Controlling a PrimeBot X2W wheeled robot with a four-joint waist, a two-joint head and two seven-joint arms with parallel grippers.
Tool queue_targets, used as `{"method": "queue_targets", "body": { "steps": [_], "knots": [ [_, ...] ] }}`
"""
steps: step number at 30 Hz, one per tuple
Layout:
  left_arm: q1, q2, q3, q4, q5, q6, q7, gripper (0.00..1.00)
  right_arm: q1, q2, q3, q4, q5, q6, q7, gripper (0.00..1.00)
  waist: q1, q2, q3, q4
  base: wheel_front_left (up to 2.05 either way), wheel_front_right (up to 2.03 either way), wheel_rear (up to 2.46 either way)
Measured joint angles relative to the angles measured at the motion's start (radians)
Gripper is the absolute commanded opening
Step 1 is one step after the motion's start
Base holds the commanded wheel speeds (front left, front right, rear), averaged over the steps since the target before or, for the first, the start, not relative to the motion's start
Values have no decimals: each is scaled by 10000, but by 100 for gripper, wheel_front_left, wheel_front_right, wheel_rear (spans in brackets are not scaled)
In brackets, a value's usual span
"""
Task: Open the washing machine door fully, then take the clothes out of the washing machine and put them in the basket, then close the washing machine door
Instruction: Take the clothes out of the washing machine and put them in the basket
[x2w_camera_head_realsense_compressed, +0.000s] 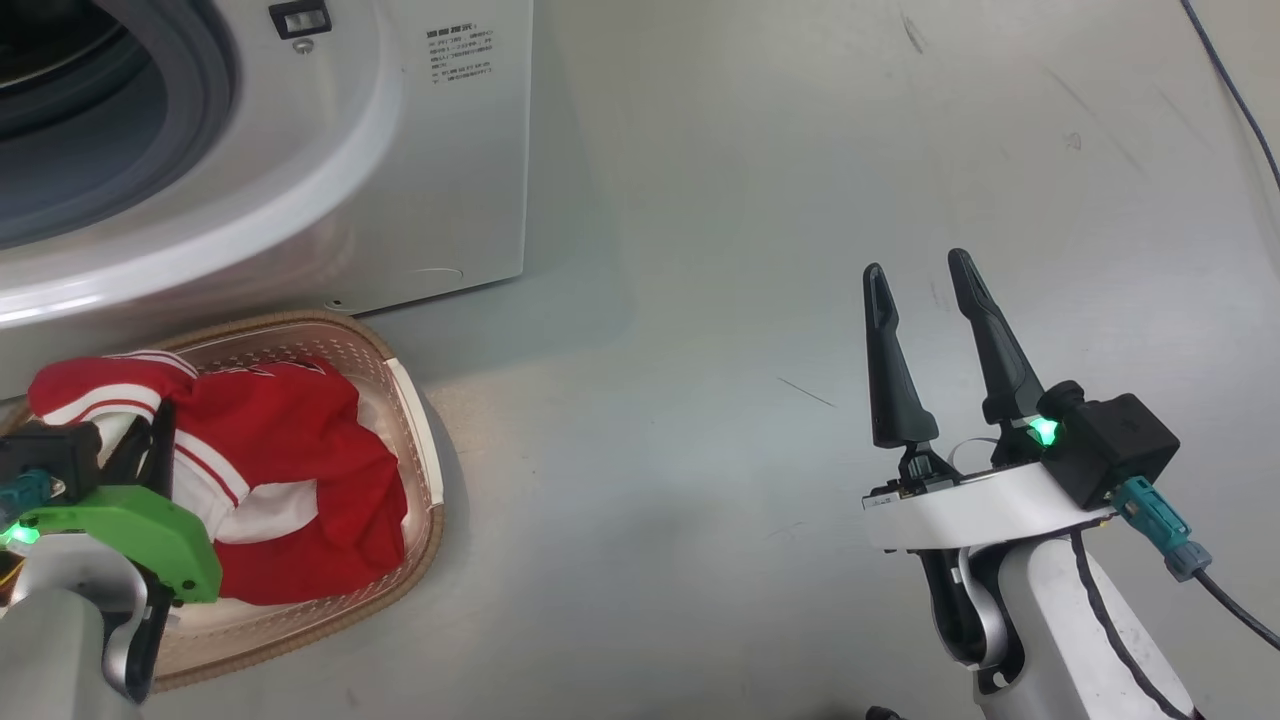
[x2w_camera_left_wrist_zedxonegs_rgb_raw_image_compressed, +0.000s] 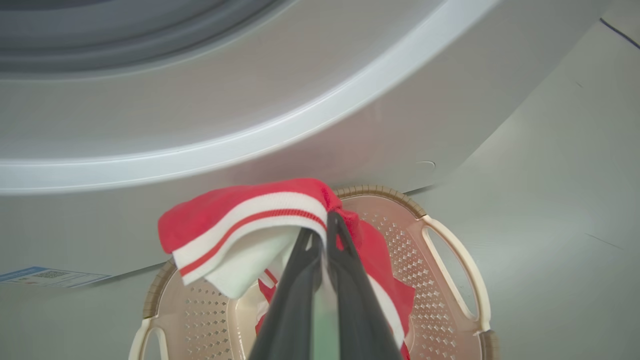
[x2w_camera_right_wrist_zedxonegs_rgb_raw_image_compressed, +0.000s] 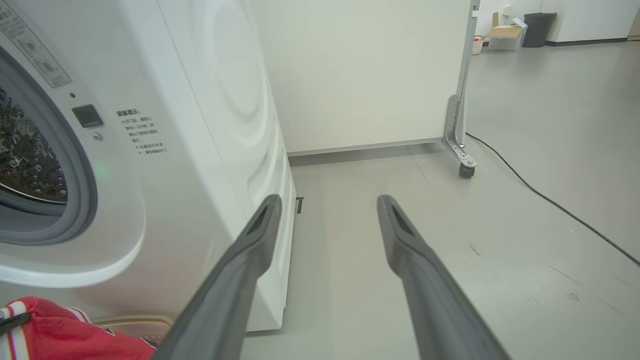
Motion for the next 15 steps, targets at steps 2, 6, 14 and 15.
{"method": "queue_targets", "body": {
  "steps": [2, 6, 14, 15],
  "knots": [
    [-112, 0, 52, 355, -27, 10, -2, 0, -42, 2, -15, 0, -77, 0, 0, 100, 0, 0, 100, 27, 0, 0, 0],
    [-163, -6, 207, 1124, -153, 27, 4, 0, -136, 2, -40, 2, -184, 0, 0, 100, 0, 0, 224, 122, 0, 0, 0],
    [-733, -134, 219, 2161, -173, 75, 48, 0, -151, 4, -192, 2, -591, -4, 0, 100, 0, 0, 380, 325, 0, 0, 0],
    [-807, -155, 219, 2316, -173, 105, 56, 0, -154, 2, -203, 2, -614, -4, 0, 100, 0, 0, 405, 350, 0, 0, 0]
  ]
}}
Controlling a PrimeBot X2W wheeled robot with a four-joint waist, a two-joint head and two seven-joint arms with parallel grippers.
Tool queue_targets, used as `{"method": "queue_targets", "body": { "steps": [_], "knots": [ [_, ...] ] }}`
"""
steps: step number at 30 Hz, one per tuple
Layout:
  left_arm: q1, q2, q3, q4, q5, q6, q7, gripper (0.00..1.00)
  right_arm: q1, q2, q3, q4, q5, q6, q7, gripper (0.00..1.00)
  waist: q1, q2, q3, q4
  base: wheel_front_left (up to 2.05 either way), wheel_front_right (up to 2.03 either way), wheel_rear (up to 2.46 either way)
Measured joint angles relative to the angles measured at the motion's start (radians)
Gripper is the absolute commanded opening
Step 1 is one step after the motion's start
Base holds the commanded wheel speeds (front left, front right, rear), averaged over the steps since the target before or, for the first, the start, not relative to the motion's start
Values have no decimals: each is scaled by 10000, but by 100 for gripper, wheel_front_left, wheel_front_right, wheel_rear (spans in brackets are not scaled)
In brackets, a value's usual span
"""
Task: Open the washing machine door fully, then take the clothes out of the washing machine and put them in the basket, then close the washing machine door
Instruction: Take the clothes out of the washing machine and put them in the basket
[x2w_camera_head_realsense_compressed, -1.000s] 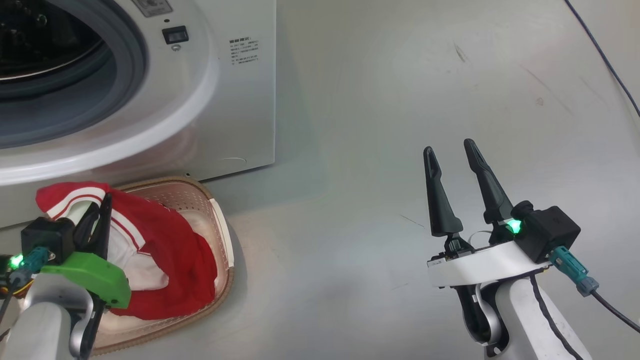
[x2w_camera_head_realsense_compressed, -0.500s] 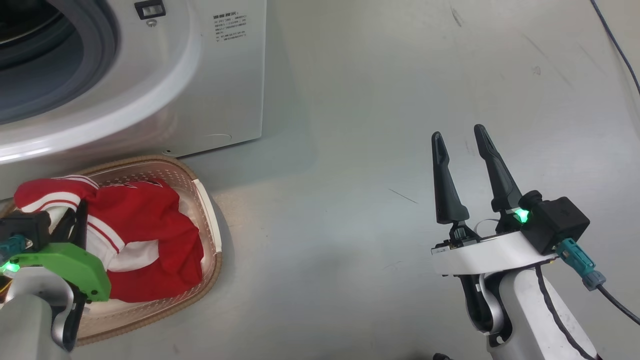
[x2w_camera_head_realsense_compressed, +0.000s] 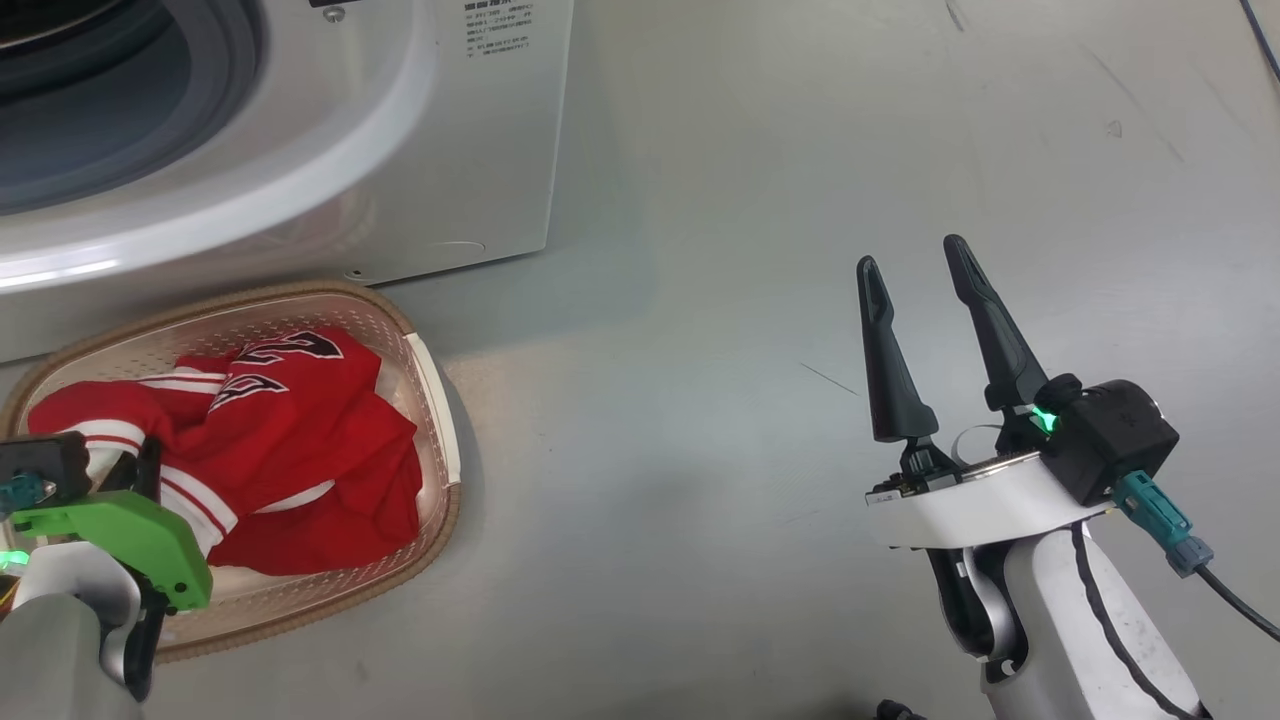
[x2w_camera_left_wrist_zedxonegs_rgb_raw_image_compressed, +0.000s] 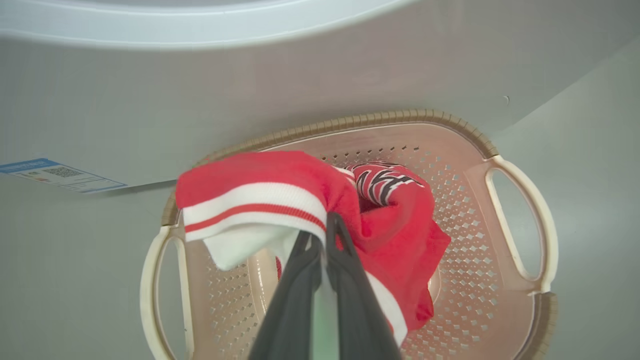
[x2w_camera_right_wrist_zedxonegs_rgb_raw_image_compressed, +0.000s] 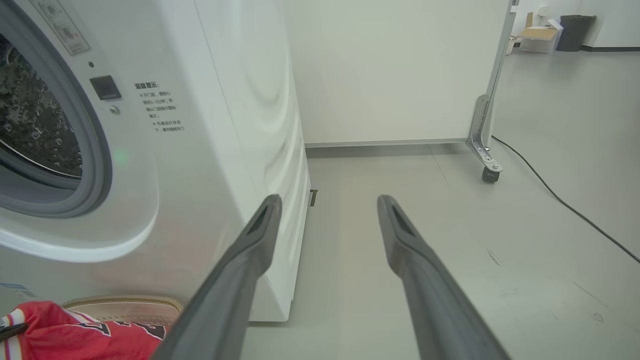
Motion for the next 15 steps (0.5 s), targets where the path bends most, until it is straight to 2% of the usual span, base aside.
{"method": "queue_targets", "body": {
  "steps": [15],
  "knots": [
    [-776, -46, -4, 1544, 0, 127, 42, 0, -157, 2, 117, -4, -75, 2, 0, 100, 0, 0, 286, 140, 0, 0, 0]
  ]
}}
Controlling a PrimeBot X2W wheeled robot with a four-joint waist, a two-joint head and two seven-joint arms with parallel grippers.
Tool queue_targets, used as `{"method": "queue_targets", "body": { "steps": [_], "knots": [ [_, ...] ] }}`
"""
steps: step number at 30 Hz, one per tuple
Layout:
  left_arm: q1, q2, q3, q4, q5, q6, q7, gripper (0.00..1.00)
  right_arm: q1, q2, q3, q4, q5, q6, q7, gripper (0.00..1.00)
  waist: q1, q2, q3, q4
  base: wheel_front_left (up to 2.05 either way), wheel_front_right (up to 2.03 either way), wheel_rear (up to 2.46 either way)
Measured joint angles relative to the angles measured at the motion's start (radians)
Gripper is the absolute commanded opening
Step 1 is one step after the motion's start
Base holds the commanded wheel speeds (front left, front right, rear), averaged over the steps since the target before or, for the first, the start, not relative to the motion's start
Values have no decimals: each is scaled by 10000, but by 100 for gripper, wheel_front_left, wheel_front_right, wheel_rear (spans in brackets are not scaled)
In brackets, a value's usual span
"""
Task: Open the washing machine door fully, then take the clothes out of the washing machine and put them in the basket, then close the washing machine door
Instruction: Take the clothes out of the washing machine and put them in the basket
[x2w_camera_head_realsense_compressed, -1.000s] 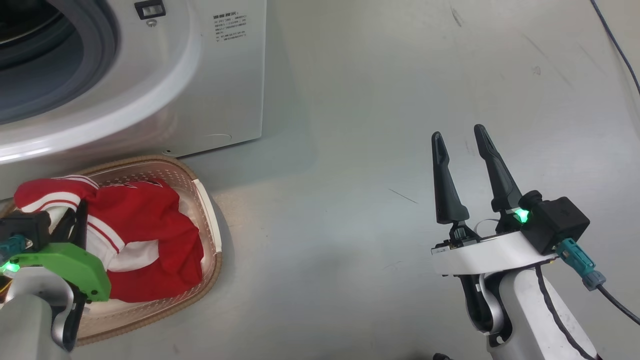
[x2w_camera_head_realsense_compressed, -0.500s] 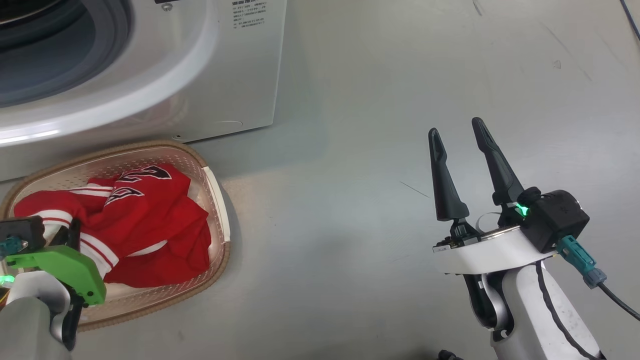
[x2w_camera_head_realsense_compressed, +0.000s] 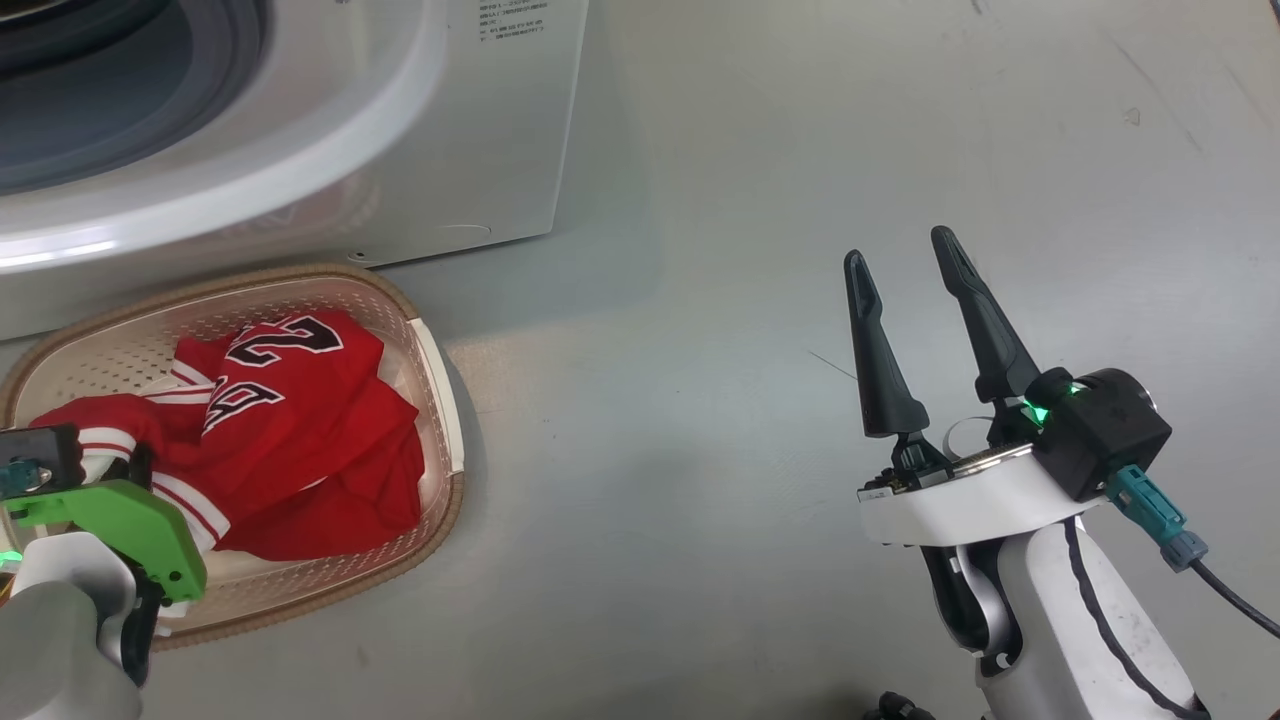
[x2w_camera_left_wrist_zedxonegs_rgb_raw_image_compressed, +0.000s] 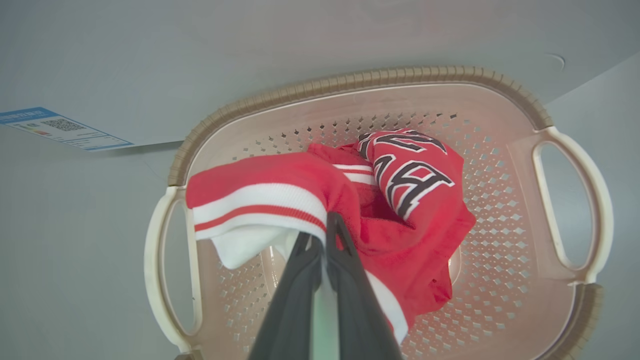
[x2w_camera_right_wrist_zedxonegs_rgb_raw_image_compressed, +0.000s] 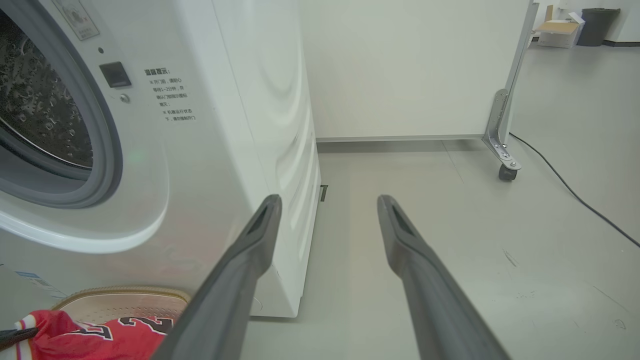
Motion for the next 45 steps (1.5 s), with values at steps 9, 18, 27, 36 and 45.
{"method": "queue_targets", "body": {
  "steps": [9, 18, 27, 36, 45],
  "knots": [
    [-335, -79, -40, 736, 0, -2, -84, 100, -35, 0, 35, 10, 4, -8, 0, 100, 0, 0, -13, 7, 0, 0, 0],
    [-482, -94, -217, 1032, 31, -67, -750, 100, -68, -2, 38, 138, 123, -6, 0, 100, 0, 0, -449, 84, 0, 0, 0],
    [-609, -408, -667, 790, 198, -234, -1902, 100, -74, -6, -127, 499, 245, 27, 0, 100, 0, 0, -1294, 303, 0, 0, 0],
    [-553, -788, -1043, 58, 286, -316, -2138, 100, 73, -10, -249, 865, 305, 196, 0, 100, 0, 0, -2332, 633, 0, 0, 0],
    [-168, -1089, -1225, -934, 284, -324, -2140, 100, 617, -10, -523, 1060, 305, 213, 0, 100, 0, 0, -3269, 1001, 0, 0, 0]
  ]
}}
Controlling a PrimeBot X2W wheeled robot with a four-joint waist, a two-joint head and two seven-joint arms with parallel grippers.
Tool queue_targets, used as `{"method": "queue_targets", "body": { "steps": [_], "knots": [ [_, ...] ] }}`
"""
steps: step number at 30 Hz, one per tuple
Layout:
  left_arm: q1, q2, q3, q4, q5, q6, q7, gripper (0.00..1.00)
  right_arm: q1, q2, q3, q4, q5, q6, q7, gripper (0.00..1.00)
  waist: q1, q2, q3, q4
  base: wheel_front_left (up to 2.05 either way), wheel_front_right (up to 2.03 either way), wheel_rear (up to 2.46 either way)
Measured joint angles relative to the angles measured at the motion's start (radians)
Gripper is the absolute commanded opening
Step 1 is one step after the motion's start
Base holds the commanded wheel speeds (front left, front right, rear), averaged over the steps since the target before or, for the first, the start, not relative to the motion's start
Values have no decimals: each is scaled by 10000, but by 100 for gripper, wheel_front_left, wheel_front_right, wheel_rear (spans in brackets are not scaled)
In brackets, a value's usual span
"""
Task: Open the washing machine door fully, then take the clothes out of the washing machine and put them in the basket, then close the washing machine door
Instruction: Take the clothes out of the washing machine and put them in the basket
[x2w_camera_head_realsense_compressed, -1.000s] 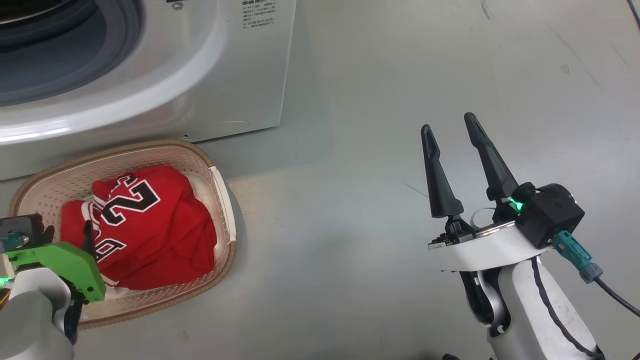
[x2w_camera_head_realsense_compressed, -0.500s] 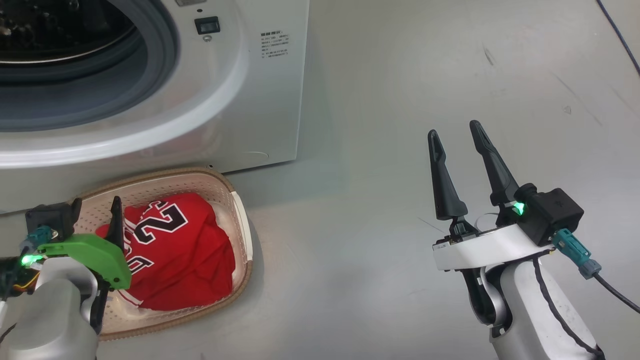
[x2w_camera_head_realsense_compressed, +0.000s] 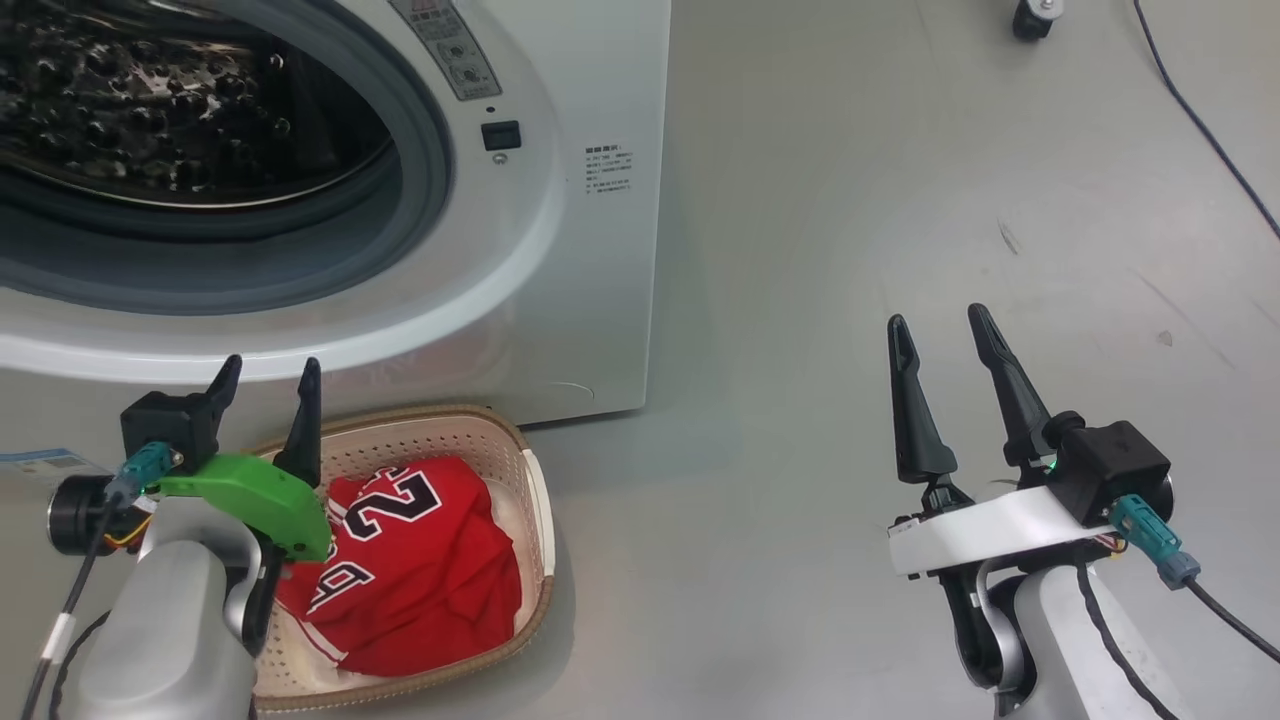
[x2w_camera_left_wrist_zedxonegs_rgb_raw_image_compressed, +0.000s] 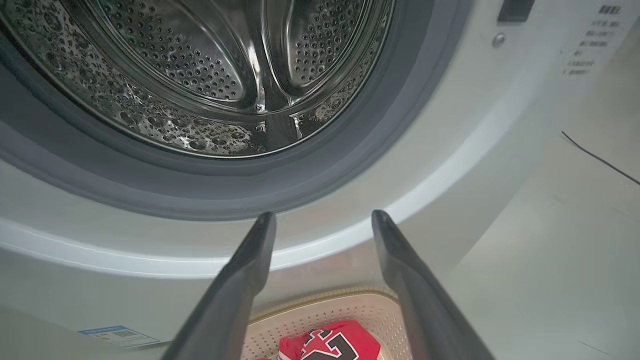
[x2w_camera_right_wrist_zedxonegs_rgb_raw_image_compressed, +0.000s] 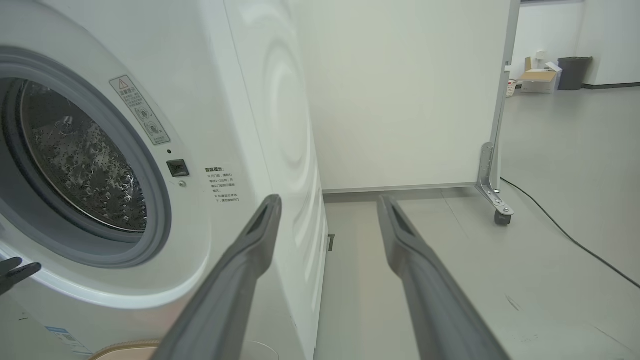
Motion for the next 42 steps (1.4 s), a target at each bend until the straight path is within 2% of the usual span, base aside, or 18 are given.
{"method": "queue_targets", "body": {
  "steps": [9, 19, 31, 42],
  "knots": [
    [801, -173, 205, -1779, -13, 0, 0, 100, 439, 4, -88, 94, 2, 155, 0, 100, 0, 0, -839, 431, 0, 0, 0],
    [2092, -255, 290, -3053, -12, -2, 0, 100, 855, 8, -219, 155, 2, 234, 0, 100, 0, 0, -1377, 738, 0, 0, 0],
    [3394, -420, 399, -4523, 282, -2, -2, 100, 1124, 8, -332, 284, 2, 334, 0, 100, 0, 0, -1776, 772, 0, 0, 0],
    [4304, -548, 940, -5317, 261, 119, -17, 100, 1275, 15, -451, 339, 2, 364, 0, 100, 0, 0, -1907, 722, 0, 0, 0]
  ]
}}
